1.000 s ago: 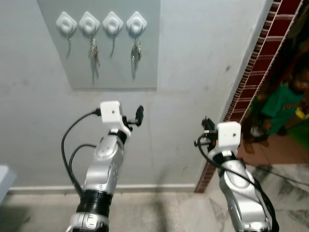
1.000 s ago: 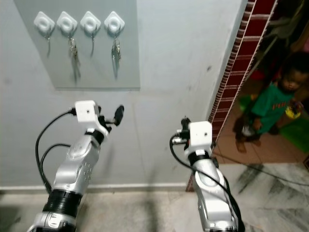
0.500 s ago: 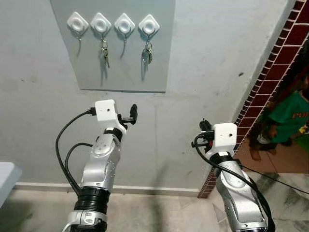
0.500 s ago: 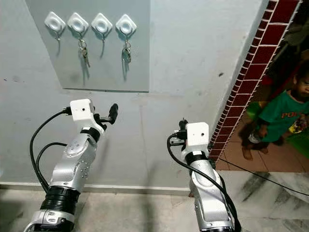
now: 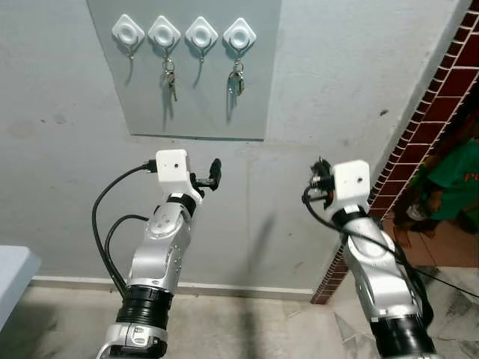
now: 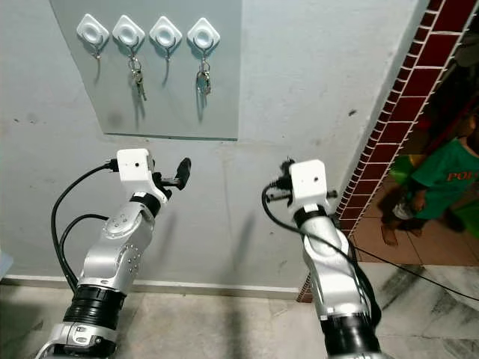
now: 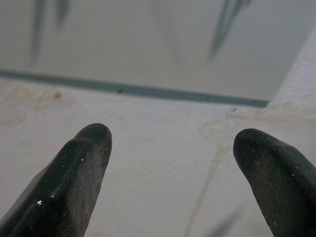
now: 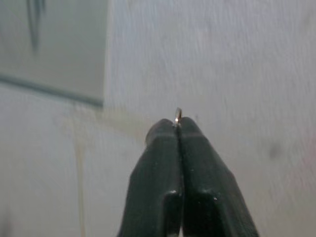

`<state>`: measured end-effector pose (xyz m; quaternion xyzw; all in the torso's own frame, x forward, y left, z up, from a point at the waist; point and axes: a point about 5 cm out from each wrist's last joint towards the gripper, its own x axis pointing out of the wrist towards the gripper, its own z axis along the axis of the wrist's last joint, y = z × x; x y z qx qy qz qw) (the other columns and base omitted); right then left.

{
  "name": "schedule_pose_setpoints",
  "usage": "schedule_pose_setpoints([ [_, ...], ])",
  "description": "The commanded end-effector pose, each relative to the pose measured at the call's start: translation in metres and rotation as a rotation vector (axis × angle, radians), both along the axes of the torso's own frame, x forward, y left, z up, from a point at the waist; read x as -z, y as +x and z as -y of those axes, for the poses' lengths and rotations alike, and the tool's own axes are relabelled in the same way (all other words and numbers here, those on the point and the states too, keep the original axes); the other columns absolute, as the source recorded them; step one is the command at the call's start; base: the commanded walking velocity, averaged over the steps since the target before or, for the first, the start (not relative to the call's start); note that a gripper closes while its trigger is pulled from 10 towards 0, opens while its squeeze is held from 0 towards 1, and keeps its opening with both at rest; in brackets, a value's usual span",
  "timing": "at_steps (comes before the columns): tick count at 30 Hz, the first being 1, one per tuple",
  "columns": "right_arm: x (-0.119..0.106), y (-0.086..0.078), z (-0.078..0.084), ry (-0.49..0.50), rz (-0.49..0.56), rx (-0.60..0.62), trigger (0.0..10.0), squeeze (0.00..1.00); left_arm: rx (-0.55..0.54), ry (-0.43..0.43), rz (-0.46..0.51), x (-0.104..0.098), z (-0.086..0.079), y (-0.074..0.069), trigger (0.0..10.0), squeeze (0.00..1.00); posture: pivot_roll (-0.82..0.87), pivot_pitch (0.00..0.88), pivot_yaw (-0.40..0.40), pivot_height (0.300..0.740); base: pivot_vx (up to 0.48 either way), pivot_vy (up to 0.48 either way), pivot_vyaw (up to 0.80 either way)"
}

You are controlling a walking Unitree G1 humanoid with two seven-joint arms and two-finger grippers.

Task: Hang keys on a hook

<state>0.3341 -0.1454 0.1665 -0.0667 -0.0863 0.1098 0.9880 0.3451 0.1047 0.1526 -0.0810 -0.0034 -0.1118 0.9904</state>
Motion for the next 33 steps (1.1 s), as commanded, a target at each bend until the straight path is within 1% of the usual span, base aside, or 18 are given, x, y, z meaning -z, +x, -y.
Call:
schedule_pose_setpoints([
  [1, -0.008, 0.005, 0.0, 0.022, 0.029, -0.031, 10.0, 0.0, 0.028, 0.026, 0.047, -0.014, 0.002, 0.003, 10.0, 0.0, -0.1, 0.043, 0.037, 0.732, 0.0, 0.0, 0.0],
  [2, -0.014, 0.009, -0.003, 0.04, 0.04, -0.069, 10.0, 0.0, 0.039, 0.027, 0.055, -0.017, 0.002, 0.004, 10.0, 0.0, -0.1, 0.043, 0.037, 0.732, 0.0, 0.0, 0.0],
  [5, -0.023, 0.014, -0.011, 0.061, 0.062, -0.12, 10.0, 0.0, 0.045, 0.034, 0.068, -0.021, 0.001, 0.004, 10.0, 0.0, -0.1, 0.043, 0.039, 0.732, 0.0, 0.0, 0.0],
  [6, -0.023, 0.014, -0.011, 0.061, 0.062, -0.12, 10.0, 0.0, 0.045, 0.034, 0.068, -0.021, 0.001, 0.004, 10.0, 0.0, -0.1, 0.043, 0.039, 0.732, 0.0, 0.0, 0.0],
  [8, -0.032, 0.019, -0.022, 0.082, 0.088, -0.18, 10.0, 0.0, 0.058, 0.024, 0.084, -0.025, 0.002, 0.002, 10.0, 0.0, -0.09, 0.042, 0.037, 0.732, 0.0, 0.0, 0.0],
  [11, -0.035, 0.019, -0.027, 0.092, 0.103, -0.208, 10.0, 0.0, 0.056, 0.017, 0.081, -0.024, 0.001, 0.001, 10.0, 0.0, -0.09, 0.044, 0.033, 0.732, 0.0, 0.0, 0.0],
  [13, -0.035, 0.019, -0.027, 0.093, 0.104, -0.199, 10.0, 0.0, 0.051, 0.014, 0.073, -0.022, 0.001, 0.001, 10.0, 0.0, -0.09, 0.045, 0.032, 0.732, 0.0, 0.0, 0.0],
  [15, -0.027, 0.019, -0.018, 0.11, 0.096, -0.12, 10.0, 0.0, 0.041, 0.012, 0.054, -0.017, -0.002, 0.0, 10.0, 0.0, -0.09, 0.044, 0.029, 0.732, 0.0, 0.0, 0.0],
  [17, -0.018, 0.015, -0.01, 0.149, 0.071, -0.052, 10.0, 0.0, 0.028, 0.007, 0.04, -0.016, -0.005, 0.0, 10.0, 0.0, -0.09, 0.056, 0.029, 0.732, 0.0, 0.0, 0.0],
  [18, -0.015, 0.014, -0.009, 0.153, 0.067, -0.04, 10.0, 0.0, 0.026, 0.005, 0.038, -0.015, -0.005, 0.0, 10.0, 0.0, -0.09, 0.056, 0.029, 0.732, 0.0, 0.0, 0.0],
  [21, -0.01, 0.008, -0.006, 0.16, 0.057, -0.022, 10.0, 0.0, 0.016, 0.0, 0.027, -0.013, -0.008, 0.0, 10.0, 0.0, -0.09, 0.059, 0.03, 0.732, 0.0, 0.0, 0.0],
  [22, -0.005, 0.003, -0.006, 0.165, 0.049, -0.017, 10.0, 0.0, 0.014, -0.002, 0.018, -0.011, -0.008, 0.0, 10.0, 0.0, -0.09, 0.061, 0.032, 0.732, 0.0, 0.0, 0.0],
  [26, 0.001, -0.005, -0.004, 0.186, 0.036, 0.005, 10.0, 0.0, 0.016, -0.004, 0.003, -0.008, -0.008, -0.001, 10.0, 0.0, -0.09, 0.057, 0.033, 0.732, 0.0, 0.0, 0.0],
  [33, 0.009, -0.019, -0.007, 0.206, 0.015, 0.01, 10.0, 0.0, 0.023, -0.004, -0.011, -0.005, -0.006, -0.001, 10.0, 0.0, -0.1, 0.051, 0.035, 0.732, 0.0, 0.0, 0.0],
])
